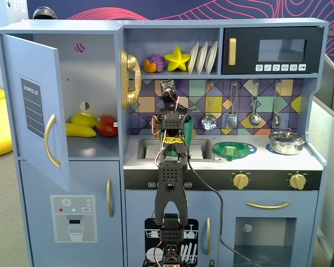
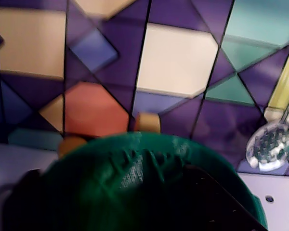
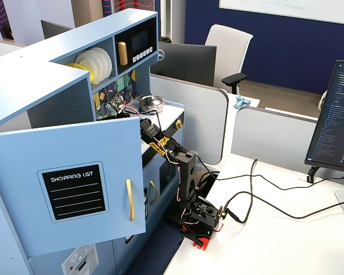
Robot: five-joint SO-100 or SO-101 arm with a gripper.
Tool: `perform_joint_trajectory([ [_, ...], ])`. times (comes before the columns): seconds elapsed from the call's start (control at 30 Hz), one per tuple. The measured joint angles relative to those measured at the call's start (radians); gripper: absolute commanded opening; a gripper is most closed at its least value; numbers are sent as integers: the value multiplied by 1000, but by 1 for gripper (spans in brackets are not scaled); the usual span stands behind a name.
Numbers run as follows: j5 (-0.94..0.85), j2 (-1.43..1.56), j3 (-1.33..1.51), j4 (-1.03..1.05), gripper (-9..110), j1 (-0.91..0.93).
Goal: Pick up the green pineapple from the left cabinet and place it in the green recipient
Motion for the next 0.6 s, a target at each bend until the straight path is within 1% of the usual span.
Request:
perform_joint_trajectory([
  [0.07, 0, 0, 0, 0, 36, 9],
  [0.17, 0, 20, 2, 8, 28, 11],
  [0.27, 2, 138, 72, 14, 11, 11],
  [0.37, 3, 351, 232, 69, 1, 9],
  [0.5, 3, 670, 460, 230, 0, -12],
  [0.6, 5, 900, 692, 268, 3, -14],
])
